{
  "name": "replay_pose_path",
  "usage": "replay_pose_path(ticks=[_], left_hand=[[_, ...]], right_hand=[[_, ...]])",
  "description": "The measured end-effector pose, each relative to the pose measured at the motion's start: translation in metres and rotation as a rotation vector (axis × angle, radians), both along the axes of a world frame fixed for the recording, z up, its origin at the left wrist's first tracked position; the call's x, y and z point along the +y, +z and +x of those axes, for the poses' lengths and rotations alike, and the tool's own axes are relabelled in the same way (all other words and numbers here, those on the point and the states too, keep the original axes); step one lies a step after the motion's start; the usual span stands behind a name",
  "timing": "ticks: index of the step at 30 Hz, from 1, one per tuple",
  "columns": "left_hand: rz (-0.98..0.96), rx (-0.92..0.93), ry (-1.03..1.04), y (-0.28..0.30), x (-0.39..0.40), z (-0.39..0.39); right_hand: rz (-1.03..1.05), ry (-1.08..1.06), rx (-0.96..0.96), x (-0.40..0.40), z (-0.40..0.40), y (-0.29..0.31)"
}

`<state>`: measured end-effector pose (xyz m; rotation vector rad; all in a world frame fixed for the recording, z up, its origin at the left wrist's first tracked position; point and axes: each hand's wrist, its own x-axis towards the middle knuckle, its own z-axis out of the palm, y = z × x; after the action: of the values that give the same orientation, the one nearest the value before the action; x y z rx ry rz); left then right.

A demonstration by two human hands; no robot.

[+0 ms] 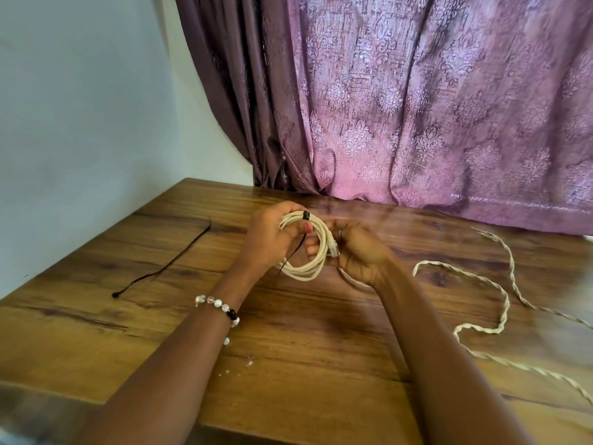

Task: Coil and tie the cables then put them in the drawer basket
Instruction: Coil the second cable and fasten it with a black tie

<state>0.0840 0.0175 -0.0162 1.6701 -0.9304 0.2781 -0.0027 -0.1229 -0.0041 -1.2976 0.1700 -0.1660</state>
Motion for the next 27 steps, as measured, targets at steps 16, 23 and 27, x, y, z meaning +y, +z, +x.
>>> replay_pose_path(ticks=[16, 23, 27], left_hand=[[-0.057, -0.173, -0.052, -0.006, -0.008, -0.006], [0.013, 0.088, -0.171, -0.007, -0.014, -0.009], [0.039, 0.092, -0.166, -0.005, -0.015, -0.011]], right_hand=[[0.194, -0.362, -0.109, 0.002, 0.005, 0.001], [-0.268, -0.581, -0.237, 0.005, 0.003, 0.013], [-0.44, -0.608, -0.297, 0.01, 0.001, 0.015]])
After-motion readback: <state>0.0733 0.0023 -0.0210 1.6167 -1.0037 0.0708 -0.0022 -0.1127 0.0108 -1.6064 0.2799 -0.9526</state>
